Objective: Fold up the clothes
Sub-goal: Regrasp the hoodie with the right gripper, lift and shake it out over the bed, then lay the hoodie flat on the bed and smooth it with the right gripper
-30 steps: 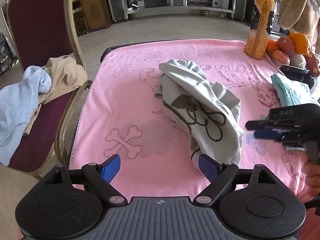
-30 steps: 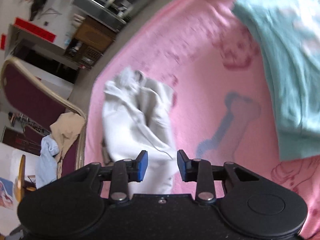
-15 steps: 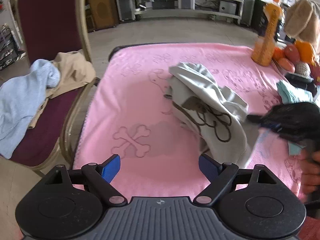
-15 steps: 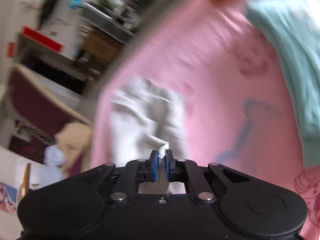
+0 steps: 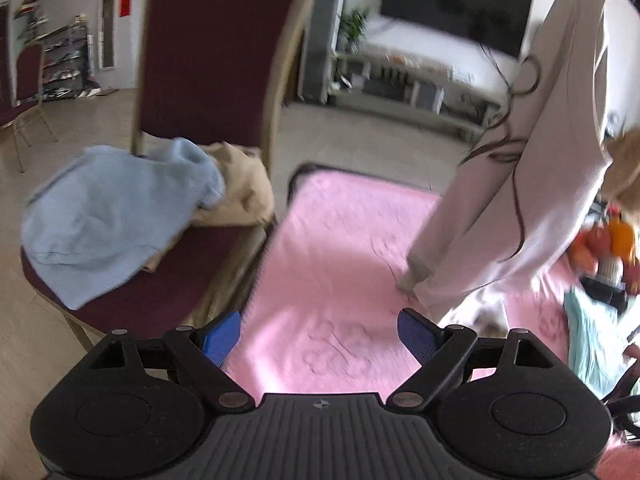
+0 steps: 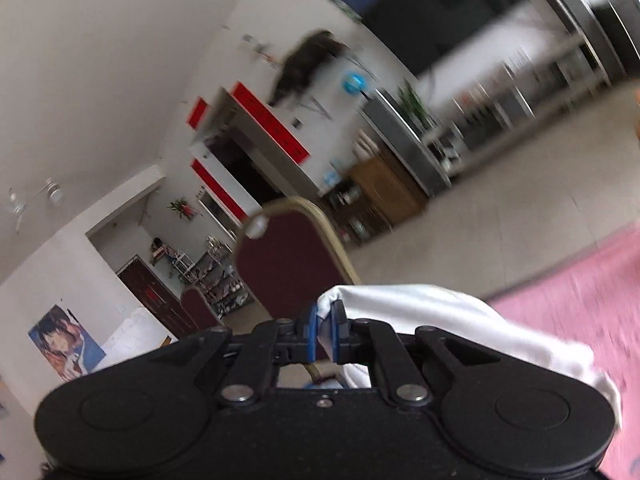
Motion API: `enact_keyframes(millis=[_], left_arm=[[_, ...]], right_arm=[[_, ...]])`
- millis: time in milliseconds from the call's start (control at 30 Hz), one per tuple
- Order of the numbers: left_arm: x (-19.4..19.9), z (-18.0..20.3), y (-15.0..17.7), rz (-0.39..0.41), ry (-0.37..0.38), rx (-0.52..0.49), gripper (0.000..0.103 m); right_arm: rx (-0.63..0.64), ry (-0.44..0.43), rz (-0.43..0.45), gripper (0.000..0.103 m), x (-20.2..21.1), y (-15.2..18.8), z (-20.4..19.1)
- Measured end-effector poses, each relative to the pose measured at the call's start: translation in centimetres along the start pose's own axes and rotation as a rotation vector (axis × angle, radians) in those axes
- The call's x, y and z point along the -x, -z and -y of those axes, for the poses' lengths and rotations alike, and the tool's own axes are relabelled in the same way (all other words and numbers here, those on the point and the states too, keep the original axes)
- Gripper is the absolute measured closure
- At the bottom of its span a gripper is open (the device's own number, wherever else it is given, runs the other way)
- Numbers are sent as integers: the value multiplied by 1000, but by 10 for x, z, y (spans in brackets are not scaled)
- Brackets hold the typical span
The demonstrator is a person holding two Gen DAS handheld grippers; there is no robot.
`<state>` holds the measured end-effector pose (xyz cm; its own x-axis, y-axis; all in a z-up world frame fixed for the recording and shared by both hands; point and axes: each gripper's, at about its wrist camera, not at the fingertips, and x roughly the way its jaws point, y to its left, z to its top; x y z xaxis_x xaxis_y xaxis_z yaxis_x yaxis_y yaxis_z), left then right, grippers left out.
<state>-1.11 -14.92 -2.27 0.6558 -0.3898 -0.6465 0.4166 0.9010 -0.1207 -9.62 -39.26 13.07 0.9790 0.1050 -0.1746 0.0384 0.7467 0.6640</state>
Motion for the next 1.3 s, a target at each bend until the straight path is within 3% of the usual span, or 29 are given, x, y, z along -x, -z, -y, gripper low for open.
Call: enact_keyframes(millis=[133, 300, 400, 533, 600, 667, 767, 833, 900, 967, 1067, 1167, 1300], left_arm=[[15, -22, -7, 50, -3, 22, 18], [35, -41, -20, 105, -20, 69, 18], [45, -50, -29, 142, -43, 80, 18], [54, -55, -37, 186, -65, 69, 17], [49, -53, -37, 172, -56, 55, 17], [38, -46, -34, 132, -32, 32, 18], [13, -22, -20, 36, -5, -29, 18], [-12, 3, -5, -43, 2, -92, 18], [-38, 28, 12, -125, 5, -155, 19], [-56, 43, 26, -178, 0, -180, 20], [-77, 59, 41, -238, -5, -184, 20], [-92, 65, 45, -271, -15, -148, 22], [-100, 67, 44, -273, -34, -113, 22]], right_arm=[[59, 6, 97, 96, 2, -18, -45], [76, 79, 171, 96, -30, -41, -80], [77, 119, 311, 96, -37, -60, -97], [24, 216, 545, 96, 4, -81, -74], [-42, 336, 569, 96, 36, -78, -34], [-93, 475, 514, 96, 59, -63, 20], [-162, 715, 338, 96, 80, -21, 124], [-249, 877, 143, 95, 83, 14, 207], [-381, 973, 1, 91, 86, 46, 271], [-461, 1008, -93, 90, 95, 70, 320], [-430, 946, -140, 80, 98, 92, 337], [-358, 790, -180, 77, 94, 113, 332], [-280, 566, -319, 76, 56, 132, 316]])
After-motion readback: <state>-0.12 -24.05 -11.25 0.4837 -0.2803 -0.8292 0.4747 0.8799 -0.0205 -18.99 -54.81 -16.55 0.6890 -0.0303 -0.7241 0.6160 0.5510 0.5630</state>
